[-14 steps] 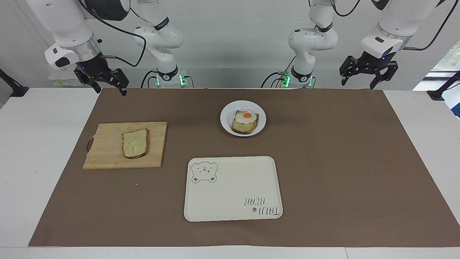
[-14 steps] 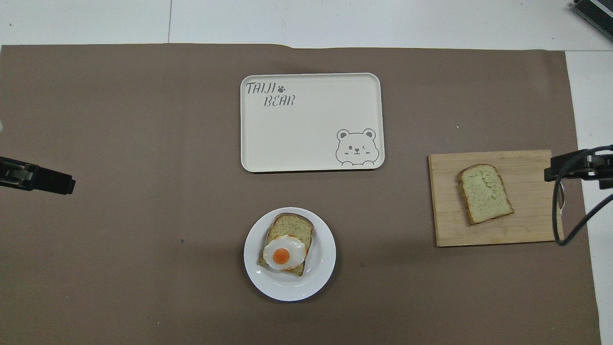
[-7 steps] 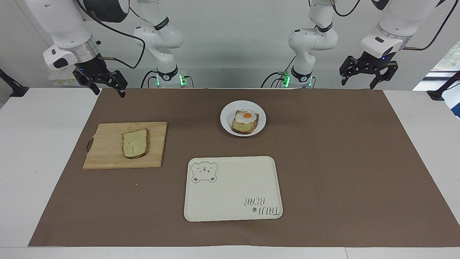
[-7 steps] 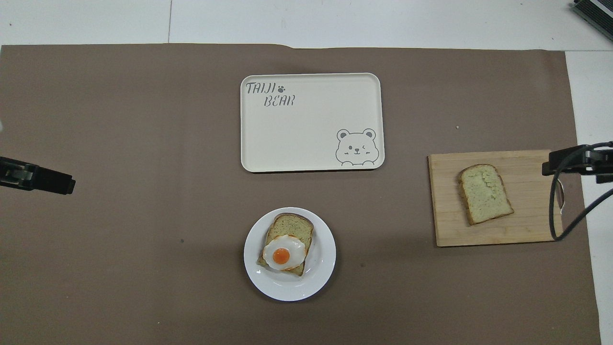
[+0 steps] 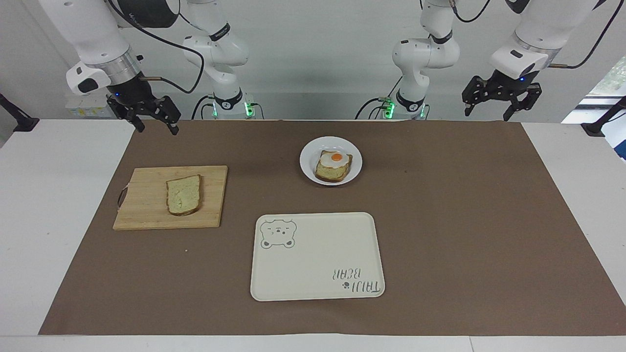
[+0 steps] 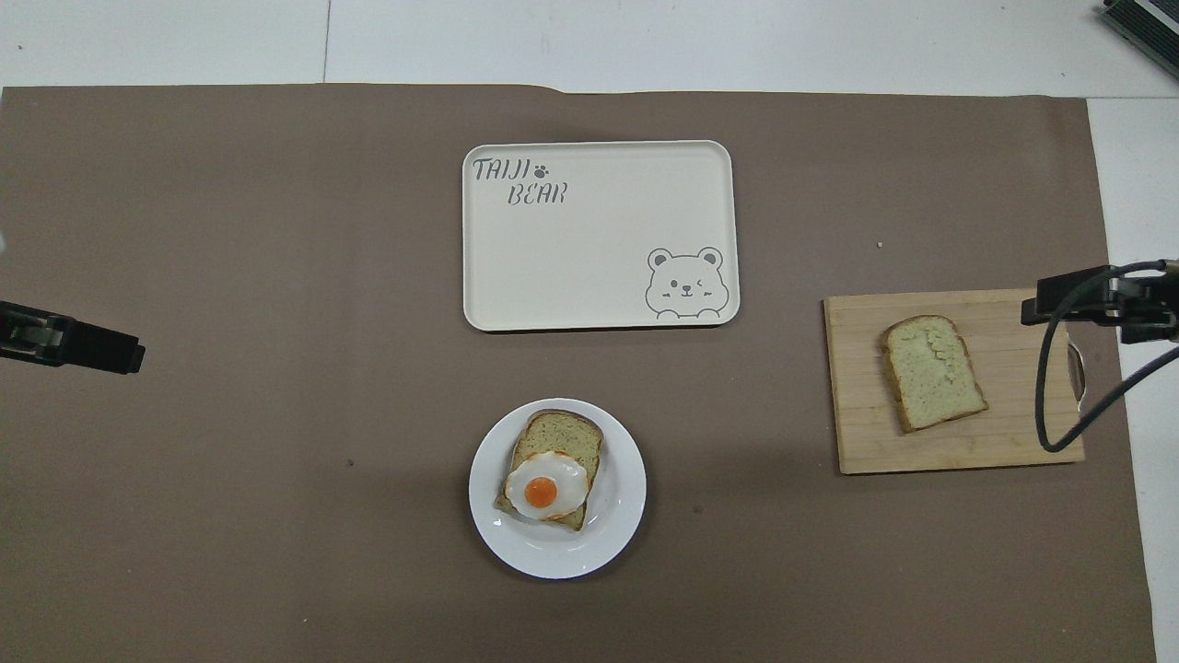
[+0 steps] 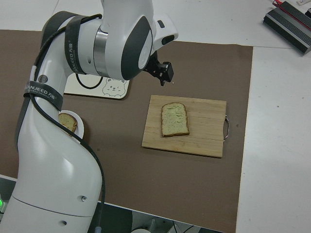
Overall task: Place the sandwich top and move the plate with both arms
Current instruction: 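Reach the right gripper toward the bread slice on the wooden board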
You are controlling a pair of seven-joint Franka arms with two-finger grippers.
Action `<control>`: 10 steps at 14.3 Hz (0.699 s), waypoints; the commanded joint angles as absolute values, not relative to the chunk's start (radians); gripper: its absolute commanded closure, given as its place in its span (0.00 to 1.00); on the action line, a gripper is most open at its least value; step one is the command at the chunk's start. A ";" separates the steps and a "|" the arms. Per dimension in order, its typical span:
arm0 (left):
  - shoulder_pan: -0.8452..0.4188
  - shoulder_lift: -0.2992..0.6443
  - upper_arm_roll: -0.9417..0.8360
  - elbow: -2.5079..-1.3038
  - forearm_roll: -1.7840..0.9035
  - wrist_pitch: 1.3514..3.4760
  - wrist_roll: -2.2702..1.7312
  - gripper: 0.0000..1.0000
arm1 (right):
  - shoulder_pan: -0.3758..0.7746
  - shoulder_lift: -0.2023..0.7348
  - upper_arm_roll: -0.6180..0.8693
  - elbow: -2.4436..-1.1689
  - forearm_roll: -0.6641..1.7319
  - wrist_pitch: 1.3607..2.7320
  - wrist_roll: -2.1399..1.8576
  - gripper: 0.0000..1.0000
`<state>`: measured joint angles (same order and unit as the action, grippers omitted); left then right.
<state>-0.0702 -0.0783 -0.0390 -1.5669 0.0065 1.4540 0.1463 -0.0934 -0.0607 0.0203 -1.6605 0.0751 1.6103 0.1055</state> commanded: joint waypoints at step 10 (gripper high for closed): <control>-0.069 -0.100 -0.038 -1.589 0.006 1.453 0.138 0.00 | -0.109 -0.107 0.021 -1.743 0.078 1.635 0.110 0.00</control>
<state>-0.0702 -0.0783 -0.0390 -1.5669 0.0065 1.4540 0.1463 -0.0987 -0.0744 0.0162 -1.6977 0.0749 1.6107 0.1061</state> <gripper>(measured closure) 0.000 0.000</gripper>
